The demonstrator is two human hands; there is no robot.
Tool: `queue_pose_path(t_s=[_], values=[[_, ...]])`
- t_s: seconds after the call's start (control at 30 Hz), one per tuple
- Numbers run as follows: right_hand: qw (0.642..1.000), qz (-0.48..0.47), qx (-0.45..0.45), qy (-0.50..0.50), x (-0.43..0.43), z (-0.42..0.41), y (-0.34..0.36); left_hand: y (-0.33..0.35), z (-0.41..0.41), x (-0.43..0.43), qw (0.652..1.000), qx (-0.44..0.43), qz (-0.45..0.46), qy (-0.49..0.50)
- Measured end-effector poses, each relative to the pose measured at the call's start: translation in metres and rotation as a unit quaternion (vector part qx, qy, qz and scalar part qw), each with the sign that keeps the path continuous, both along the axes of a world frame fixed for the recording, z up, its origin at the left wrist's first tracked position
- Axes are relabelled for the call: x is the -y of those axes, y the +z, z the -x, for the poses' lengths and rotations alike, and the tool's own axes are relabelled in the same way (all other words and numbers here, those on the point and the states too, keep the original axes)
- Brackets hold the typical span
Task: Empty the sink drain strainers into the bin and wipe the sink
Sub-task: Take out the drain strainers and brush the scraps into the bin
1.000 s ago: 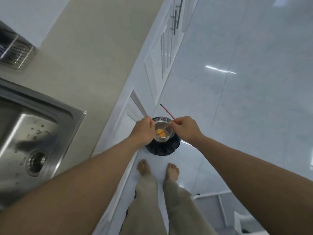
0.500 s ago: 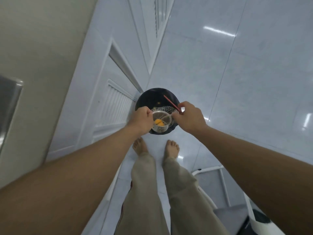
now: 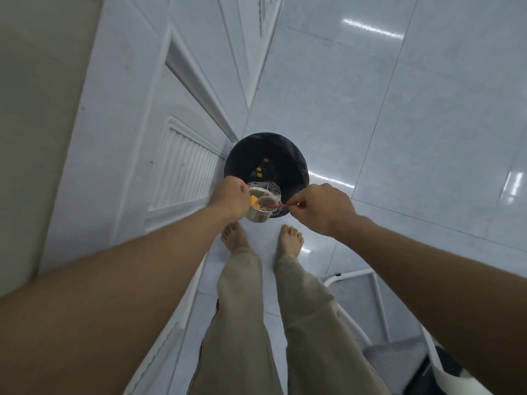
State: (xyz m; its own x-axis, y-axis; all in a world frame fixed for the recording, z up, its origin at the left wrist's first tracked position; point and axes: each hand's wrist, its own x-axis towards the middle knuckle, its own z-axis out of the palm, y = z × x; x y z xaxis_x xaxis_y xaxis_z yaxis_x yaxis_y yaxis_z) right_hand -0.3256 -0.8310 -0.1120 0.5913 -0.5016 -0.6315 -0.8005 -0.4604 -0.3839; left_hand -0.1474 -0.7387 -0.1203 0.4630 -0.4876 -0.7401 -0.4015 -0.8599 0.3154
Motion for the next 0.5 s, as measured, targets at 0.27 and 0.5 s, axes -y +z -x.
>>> queue_pose_path(t_s=[0.27,0.5], values=[[0.998,-0.03,0.003,0.046,-0.009,-0.026,0.0,0.001,-0.001,-0.003,0.999,-0.037,-0.008,-0.004],[1.0,0.018,0.014,-0.019,-0.017,-0.023,-0.001,-0.002,0.007,-0.005,0.999,-0.045,-0.017,0.005]])
